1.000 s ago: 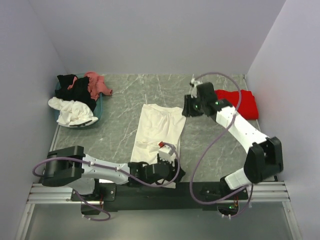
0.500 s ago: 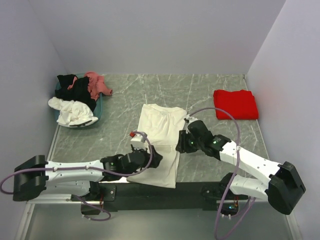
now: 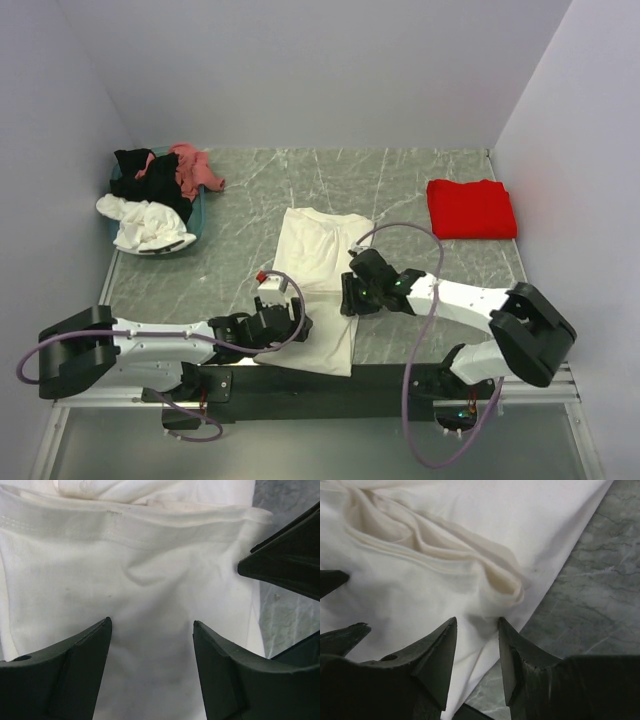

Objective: Fold and stack the t-shirts
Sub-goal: Fold the tshirt

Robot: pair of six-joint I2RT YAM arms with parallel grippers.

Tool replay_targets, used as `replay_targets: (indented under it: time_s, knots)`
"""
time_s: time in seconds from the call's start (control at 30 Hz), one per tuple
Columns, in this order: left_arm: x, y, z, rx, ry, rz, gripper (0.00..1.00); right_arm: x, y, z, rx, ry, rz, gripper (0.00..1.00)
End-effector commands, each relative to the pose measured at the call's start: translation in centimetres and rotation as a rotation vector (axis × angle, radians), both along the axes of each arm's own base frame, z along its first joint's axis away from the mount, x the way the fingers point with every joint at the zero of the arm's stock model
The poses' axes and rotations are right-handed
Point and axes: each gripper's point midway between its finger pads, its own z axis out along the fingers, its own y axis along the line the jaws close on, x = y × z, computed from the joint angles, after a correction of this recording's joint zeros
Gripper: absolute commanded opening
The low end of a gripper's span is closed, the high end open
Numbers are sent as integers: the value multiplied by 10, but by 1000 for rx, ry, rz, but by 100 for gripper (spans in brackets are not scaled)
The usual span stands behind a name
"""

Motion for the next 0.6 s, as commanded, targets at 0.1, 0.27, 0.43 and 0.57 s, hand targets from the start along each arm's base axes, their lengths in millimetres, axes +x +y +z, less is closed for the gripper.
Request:
replay_targets:
  time_s: [0.1, 0.27, 0.43, 0.57]
  knots:
    - [-1, -12, -6, -57, 30, 0, 72, 10, -4, -21, -49, 9, -40, 46]
    - [-2, -23, 3, -112, 36, -17, 72, 22, -20, -34, -93, 48, -84, 46]
    - [-4, -35, 5, -157, 51, -26, 71, 45, -25, -26, -117, 16, -115, 46]
    - [-1, -40, 2, -143, 58, -22, 71, 61, -29, -22, -138, 14, -129, 46]
